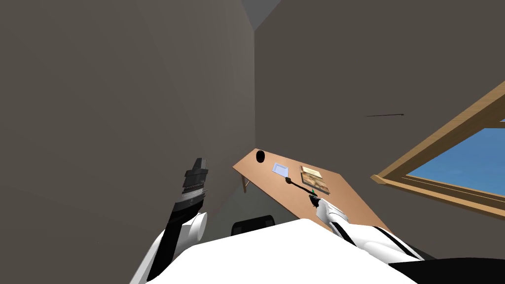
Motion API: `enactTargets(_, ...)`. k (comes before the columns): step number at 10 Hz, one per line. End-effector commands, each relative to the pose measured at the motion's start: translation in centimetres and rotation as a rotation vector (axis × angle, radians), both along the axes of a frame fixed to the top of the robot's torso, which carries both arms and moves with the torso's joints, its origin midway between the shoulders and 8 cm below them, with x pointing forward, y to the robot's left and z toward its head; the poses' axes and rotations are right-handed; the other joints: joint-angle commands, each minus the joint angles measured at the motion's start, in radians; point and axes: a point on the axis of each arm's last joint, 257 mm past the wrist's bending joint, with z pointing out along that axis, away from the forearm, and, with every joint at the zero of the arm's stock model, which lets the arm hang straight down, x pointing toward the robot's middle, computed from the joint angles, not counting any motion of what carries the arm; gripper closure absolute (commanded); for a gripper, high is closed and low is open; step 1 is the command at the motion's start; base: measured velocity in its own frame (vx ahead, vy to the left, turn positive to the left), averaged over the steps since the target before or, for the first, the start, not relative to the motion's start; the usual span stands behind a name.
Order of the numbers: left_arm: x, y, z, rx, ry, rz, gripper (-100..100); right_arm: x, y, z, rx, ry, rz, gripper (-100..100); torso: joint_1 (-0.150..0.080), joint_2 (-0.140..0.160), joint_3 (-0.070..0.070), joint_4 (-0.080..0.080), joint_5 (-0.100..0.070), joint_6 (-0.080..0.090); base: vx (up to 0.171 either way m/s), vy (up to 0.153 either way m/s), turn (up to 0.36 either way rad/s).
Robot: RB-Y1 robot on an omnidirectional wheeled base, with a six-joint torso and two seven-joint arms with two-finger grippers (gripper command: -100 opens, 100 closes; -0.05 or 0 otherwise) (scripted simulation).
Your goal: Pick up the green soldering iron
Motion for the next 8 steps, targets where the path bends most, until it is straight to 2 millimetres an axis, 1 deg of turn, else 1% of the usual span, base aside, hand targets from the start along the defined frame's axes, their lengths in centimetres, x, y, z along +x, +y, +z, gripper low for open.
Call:
enactTargets(1,0.0,0.0,0.0,0.0,0.0,0.0,0,0.2,0.0,0.3,-0.013,-0.007,0.019,-100,0.0,0.0,0.0,0.0,0.0,0.0,0.091,-0.008,-0.067)
enactTargets(2,0.0,0.0,0.0,0.0,0.0,0.0,0,0.2,0.0,0.3,-0.013,-0.007,0.019,-100,0.001,0.0,0.0,0.0,0.0,0.0,0.058,-0.011,-0.038)
enactTargets(4,0.0,0.0,0.0,0.0,0.0,0.0,0,-1.0,0.4,-0.1,-0.017,-0.002,0.039,-100,0.0,0.002,0.001,0.0,0.0,0.0,0.079,-0.022,-0.092)
enactTargets(5,0.0,0.0,0.0,0.0,0.0,0.0,0,-0.8,0.4,0.0,-0.018,-0.006,0.041,-100,0.0,0.0,0.0,0.0,0.0,0.0,0.08,-0.019,-0.042)
enactTargets(6,0.0,0.0,0.0,0.0,0.0,0.0,0,-1.9,0.7,-0.5,-0.014,0.007,0.046,-100,0.0,0.001,0.0,0.0,0.0,0.0,0.085,-0.013,-0.067)
enactTargets(7,0.0,0.0,0.0,0.0,0.0,0.0,0,-1.2,0.8,-0.2,-0.017,-0.006,0.053,-100,0.0,0.0,0.0,0.0,0.0,0.0,0.071,0.0,-0.031)
enactTargets(8,0.0,0.0,0.0,0.0,0.0,0.0,0,-1.7,1.3,-0.4,-0.013,-0.006,0.065,-100,0.001,0.001,0.0,0.0,0.0,-0.001,0.066,-0.007,-0.065)
